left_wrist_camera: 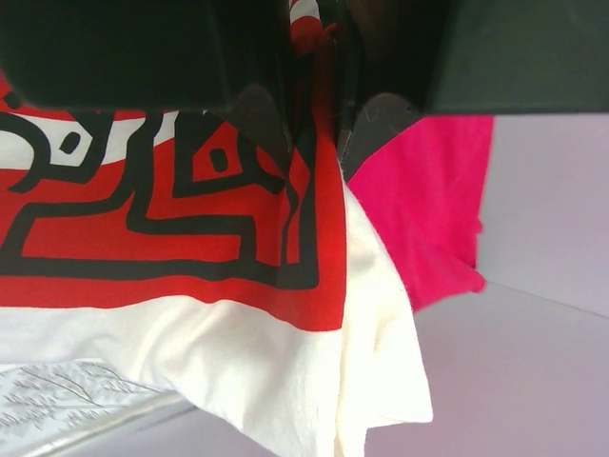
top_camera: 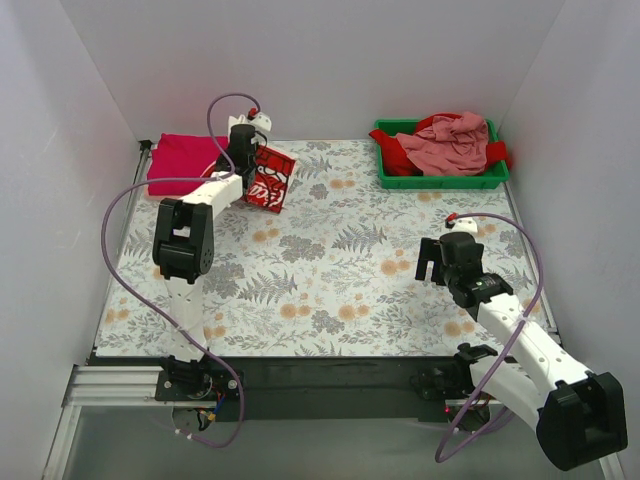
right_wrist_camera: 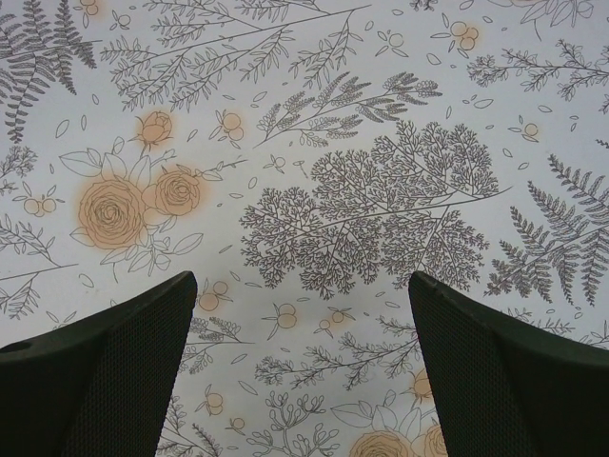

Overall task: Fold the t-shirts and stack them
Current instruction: Neatly place the folded tshirt to the corner

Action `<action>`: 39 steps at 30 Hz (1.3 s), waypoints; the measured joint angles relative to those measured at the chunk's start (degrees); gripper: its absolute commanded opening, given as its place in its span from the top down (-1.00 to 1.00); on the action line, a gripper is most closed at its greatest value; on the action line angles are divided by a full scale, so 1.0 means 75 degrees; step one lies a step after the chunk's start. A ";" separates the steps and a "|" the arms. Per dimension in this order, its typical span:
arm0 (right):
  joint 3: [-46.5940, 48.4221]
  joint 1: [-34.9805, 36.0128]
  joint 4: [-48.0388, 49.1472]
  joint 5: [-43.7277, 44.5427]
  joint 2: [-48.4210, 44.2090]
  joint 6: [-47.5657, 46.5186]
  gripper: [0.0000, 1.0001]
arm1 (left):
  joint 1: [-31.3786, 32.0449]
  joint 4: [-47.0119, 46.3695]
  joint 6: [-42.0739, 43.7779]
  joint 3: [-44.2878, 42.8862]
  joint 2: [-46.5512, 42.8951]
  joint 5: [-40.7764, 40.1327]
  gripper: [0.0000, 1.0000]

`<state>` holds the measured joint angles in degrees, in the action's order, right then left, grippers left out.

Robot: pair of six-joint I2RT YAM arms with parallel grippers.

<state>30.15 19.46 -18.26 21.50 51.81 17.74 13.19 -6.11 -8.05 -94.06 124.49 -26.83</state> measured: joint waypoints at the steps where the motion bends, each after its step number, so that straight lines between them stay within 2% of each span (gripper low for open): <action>1: 0.0000 0.0000 0.0003 0.0003 0.0041 0.0000 -0.97 | -0.0041 -0.0003 0.0085 -0.0070 0.0000 0.0047 1.00; 11: 0.0000 -0.0035 0.0020 0.0000 0.0198 -0.0090 -0.97 | -0.0557 -0.0073 0.0746 -0.0274 -0.0012 0.0385 1.00; 23: 0.0000 -0.0038 0.0026 -0.0035 0.0289 -0.0195 -0.97 | -0.0694 -0.0396 0.1052 -0.0431 -0.0256 0.0434 1.00; 39: 0.0000 -0.0038 0.0026 -0.0085 0.0323 -0.0195 -0.97 | -0.0749 -0.0265 0.1274 -0.0452 -0.1311 0.0729 1.00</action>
<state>30.15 19.18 -18.06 20.86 54.24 16.27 7.57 -8.10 1.50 -97.45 114.65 -21.37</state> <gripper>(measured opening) 0.984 0.134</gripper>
